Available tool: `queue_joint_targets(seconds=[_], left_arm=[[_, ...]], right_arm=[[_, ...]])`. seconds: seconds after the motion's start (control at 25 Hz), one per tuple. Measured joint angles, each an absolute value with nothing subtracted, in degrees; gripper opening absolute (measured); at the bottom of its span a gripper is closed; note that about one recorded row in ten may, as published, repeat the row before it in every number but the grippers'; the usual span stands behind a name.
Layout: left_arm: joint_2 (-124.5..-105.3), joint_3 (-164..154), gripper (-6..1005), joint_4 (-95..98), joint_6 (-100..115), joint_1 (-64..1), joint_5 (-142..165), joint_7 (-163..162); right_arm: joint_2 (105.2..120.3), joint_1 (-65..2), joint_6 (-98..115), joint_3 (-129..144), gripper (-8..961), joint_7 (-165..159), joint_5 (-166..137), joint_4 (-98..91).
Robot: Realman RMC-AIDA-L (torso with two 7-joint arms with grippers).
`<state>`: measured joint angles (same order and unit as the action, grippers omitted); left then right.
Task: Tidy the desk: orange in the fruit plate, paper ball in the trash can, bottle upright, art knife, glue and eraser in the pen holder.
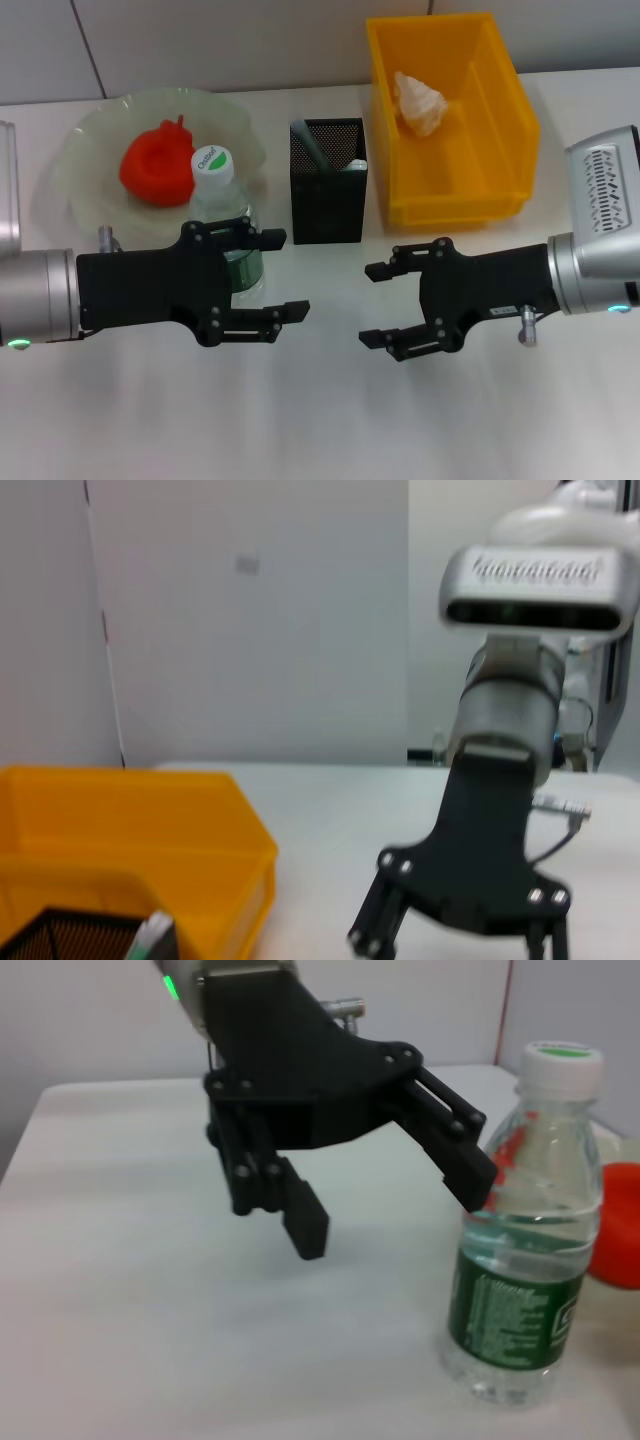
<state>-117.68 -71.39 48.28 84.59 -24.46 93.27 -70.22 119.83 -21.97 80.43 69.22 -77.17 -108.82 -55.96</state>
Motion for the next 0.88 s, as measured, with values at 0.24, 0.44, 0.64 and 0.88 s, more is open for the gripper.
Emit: queue_joint_targets(seconds=[0.24, 0.44, 0.64, 0.88], left_arm=[[-117.57, -70.60, 799, 48.36, 84.13, -24.77, 96.45, -72.65], [-117.40, -70.48, 799, 48.89, 84.80, -24.28, 96.65, -73.74], [-117.28, -70.36, 799, 49.10, 85.74, -24.10, 96.68, -74.38], [-117.14, -70.06, 799, 49.21, 86.91, -24.08, 96.69, -74.45]], right_arm=[[119.89, -20.47, 82.50, 69.20, 767, -79.13, -109.25, -60.10], [119.89, -19.25, 83.61, 68.98, 767, -80.31, -109.39, -63.58], [119.88, -19.12, 84.13, 68.72, 767, -80.96, -109.95, -64.88], [119.88, -19.30, 83.86, 68.85, 766, -81.00, -110.05, -64.76]])
